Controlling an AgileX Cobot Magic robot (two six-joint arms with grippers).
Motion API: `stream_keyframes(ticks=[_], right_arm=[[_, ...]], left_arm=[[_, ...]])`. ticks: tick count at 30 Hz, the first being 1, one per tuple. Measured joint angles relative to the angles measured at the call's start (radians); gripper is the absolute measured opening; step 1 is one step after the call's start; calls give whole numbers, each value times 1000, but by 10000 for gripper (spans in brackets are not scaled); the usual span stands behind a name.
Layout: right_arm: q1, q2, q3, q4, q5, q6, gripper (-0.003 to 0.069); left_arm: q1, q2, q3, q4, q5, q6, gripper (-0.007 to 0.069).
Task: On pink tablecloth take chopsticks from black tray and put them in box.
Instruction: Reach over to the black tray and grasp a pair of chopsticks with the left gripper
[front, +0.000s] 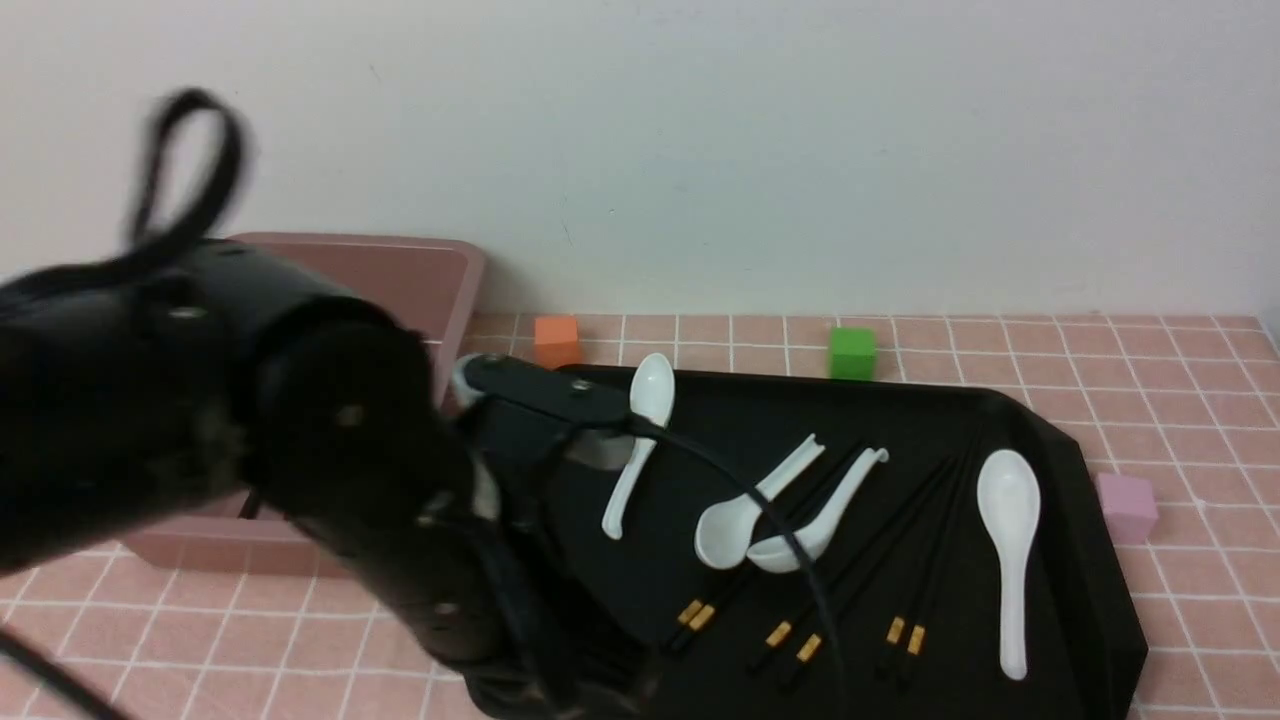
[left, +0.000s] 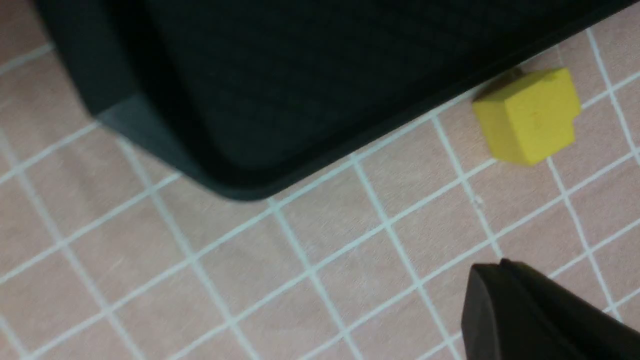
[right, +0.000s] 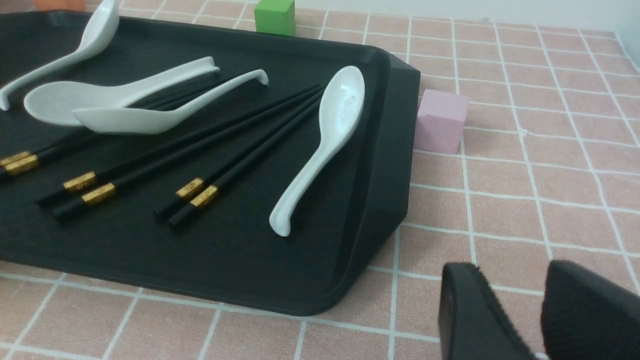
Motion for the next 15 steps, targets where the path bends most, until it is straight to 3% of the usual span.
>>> stream_keyframes(ticks=[9, 11, 15], right_arm=[[0, 0, 0, 0, 0, 0, 240], [0, 0, 0, 0, 0, 0, 240], [0, 0, 0, 0, 0, 0, 240]], left_arm=[[-27, 343, -296, 56, 25, 8, -6], [-25, 404, -350, 75, 37, 30, 27], [-16, 534, -471, 84, 88, 74, 178]])
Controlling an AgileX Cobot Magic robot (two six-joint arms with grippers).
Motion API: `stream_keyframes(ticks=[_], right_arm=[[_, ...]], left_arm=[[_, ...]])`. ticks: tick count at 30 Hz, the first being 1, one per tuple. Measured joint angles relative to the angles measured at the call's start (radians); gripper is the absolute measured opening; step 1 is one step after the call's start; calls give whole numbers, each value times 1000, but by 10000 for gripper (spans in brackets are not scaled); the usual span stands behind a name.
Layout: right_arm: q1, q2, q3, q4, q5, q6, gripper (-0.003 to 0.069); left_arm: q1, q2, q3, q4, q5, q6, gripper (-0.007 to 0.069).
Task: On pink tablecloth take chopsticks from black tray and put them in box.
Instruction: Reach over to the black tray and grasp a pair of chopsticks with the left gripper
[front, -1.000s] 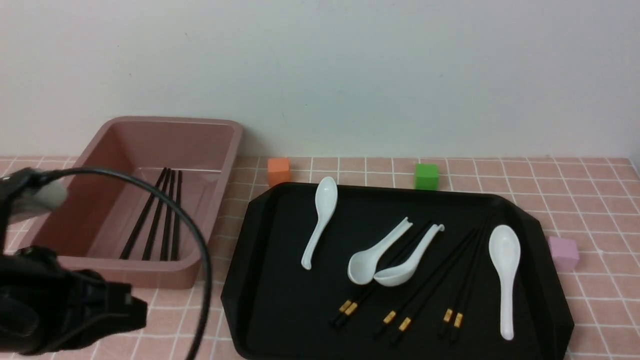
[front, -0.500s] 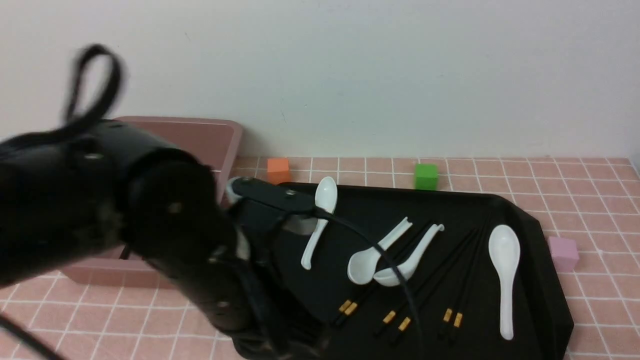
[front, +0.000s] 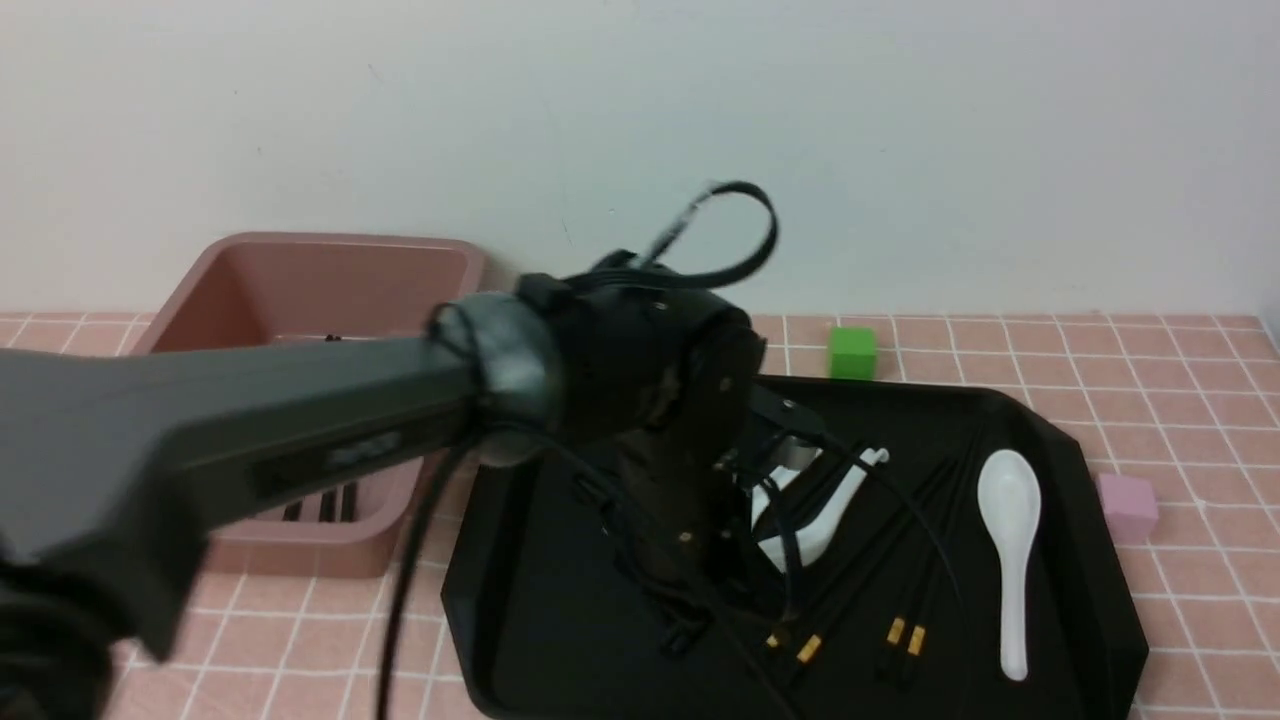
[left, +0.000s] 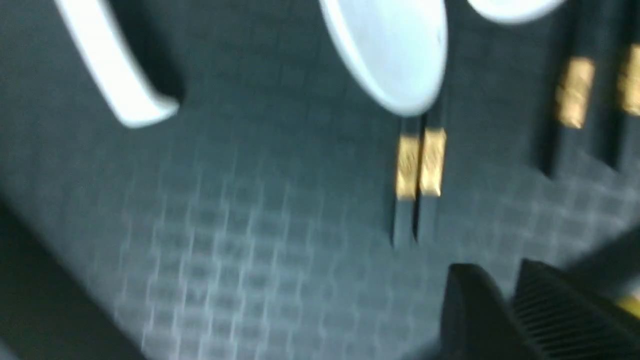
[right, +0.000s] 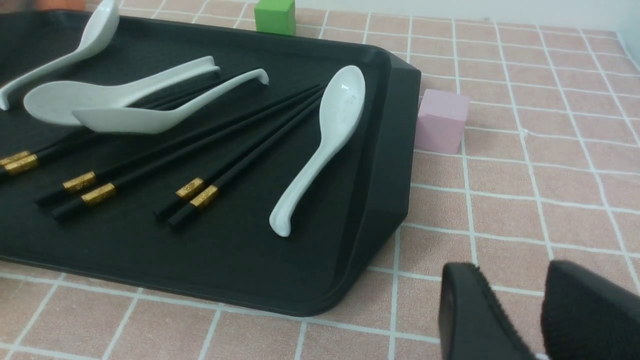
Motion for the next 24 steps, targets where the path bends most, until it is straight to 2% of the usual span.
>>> stream_keyframes(ticks=[2, 7, 13, 17, 24], right_arm=[[0, 0, 0, 0, 0, 0, 240], [0, 0, 0, 0, 0, 0, 240], [0, 0, 0, 0, 0, 0, 240], [0, 0, 0, 0, 0, 0, 240], [0, 0, 0, 0, 0, 0, 240]], left_arm=[[7, 43, -47, 0, 12, 2, 265], [32, 116, -142, -9, 27, 3, 365], [61, 156, -192, -26, 51, 40, 379], [72, 169, -196, -67, 51, 146, 379], [72, 186, -197, -44, 24, 179, 379]])
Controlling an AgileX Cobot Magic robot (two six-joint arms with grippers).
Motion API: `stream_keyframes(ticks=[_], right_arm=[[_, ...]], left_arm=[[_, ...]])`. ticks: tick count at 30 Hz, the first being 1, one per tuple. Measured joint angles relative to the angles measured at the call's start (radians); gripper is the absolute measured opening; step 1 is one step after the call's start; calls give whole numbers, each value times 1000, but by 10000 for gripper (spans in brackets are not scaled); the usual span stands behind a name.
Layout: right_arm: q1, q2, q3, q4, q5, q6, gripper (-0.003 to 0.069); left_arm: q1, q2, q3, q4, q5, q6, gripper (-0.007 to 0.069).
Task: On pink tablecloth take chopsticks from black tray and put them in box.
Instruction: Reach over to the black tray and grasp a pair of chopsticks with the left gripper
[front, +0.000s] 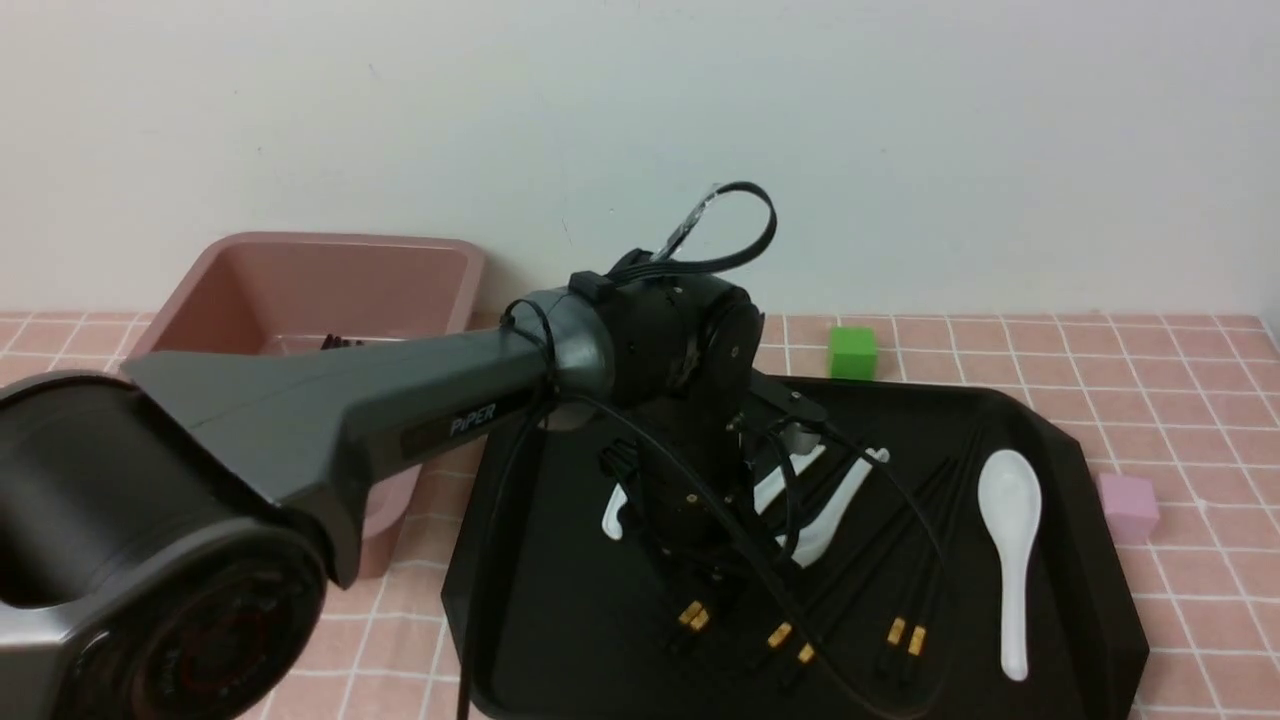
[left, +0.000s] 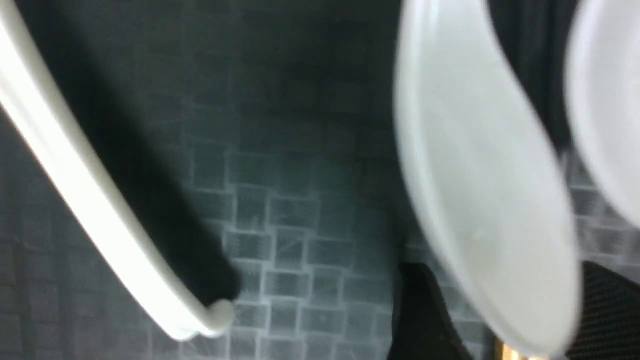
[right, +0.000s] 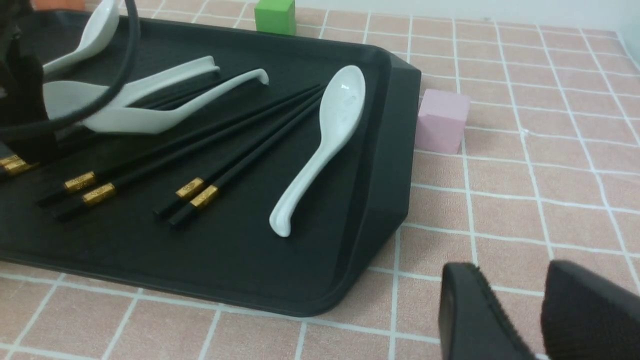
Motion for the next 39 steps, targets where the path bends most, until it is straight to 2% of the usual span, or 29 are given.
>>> stream_keyframes(ticks=[9, 14, 17, 18, 29, 36, 39], right_arm=[[0, 0, 0, 0, 0, 0, 240], [0, 0, 0, 0, 0, 0, 240], [0, 0, 0, 0, 0, 0, 240], [0, 0, 0, 0, 0, 0, 240], [0, 0, 0, 0, 0, 0, 240], [0, 0, 0, 0, 0, 0, 240], [0, 0, 0, 0, 0, 0, 240]], left_arm=[[0, 20, -12, 14, 2, 1, 368], [0, 21, -14, 22, 16, -28, 265], [0, 21, -15, 23, 29, -78, 127], [0, 21, -15, 25, 30, -96, 116], [2, -7, -6, 15, 46, -145, 123], [-1, -171, -1, -81, 86, -145, 123], [-21, -265, 38, -75, 87, -145, 123]])
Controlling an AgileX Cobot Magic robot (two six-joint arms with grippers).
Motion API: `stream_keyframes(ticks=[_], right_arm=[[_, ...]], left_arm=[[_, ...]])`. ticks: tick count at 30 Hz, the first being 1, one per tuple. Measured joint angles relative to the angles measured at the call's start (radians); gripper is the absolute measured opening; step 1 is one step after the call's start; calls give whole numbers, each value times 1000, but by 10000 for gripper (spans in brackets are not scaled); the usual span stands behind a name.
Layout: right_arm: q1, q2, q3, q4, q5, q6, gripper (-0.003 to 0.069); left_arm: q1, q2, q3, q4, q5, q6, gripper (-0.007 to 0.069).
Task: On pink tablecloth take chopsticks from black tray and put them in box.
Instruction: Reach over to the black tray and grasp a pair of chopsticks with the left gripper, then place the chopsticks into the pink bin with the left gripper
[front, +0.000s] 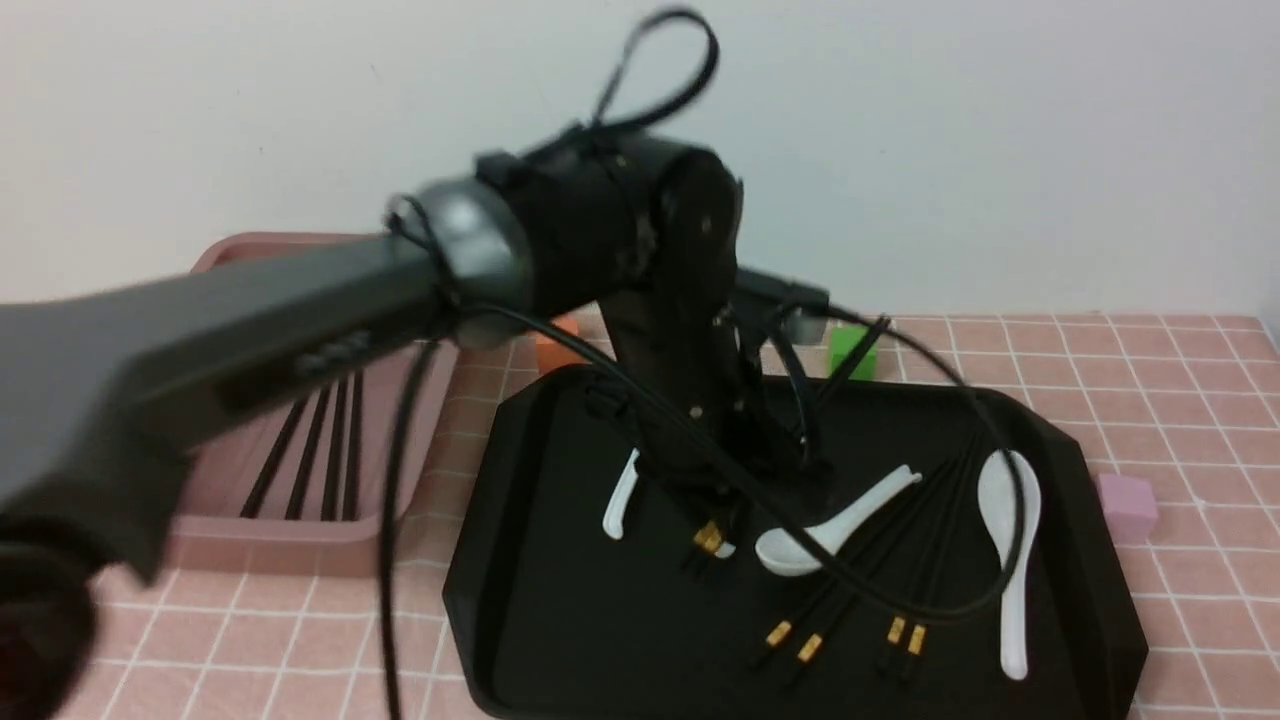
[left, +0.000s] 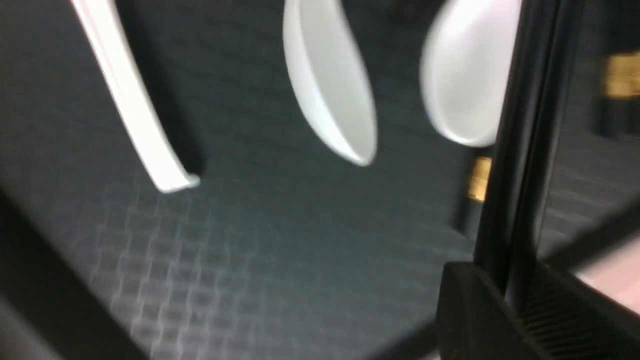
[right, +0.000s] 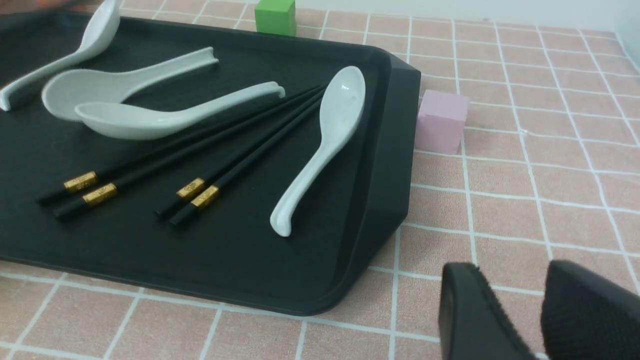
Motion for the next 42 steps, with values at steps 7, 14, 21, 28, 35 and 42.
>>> stream_keyframes(ticks=[7, 14, 21, 28, 35, 42], right_arm=[[0, 0, 0, 0, 0, 0, 240], [0, 0, 0, 0, 0, 0, 240], [0, 0, 0, 0, 0, 0, 240], [0, 0, 0, 0, 0, 0, 240], [0, 0, 0, 0, 0, 0, 240], [0, 0, 0, 0, 0, 0, 240]], left_arm=[[34, -208, 170, 64, -28, -27, 123], [351, -259, 305, 151, -76, -79, 123], [523, -232, 314, 167, -122, -80, 123], [578, -153, 314, 240, -160, -80, 123], [581, -124, 314, 247, -180, -80, 176], [581, -161, 302, 233, -179, -83, 398]])
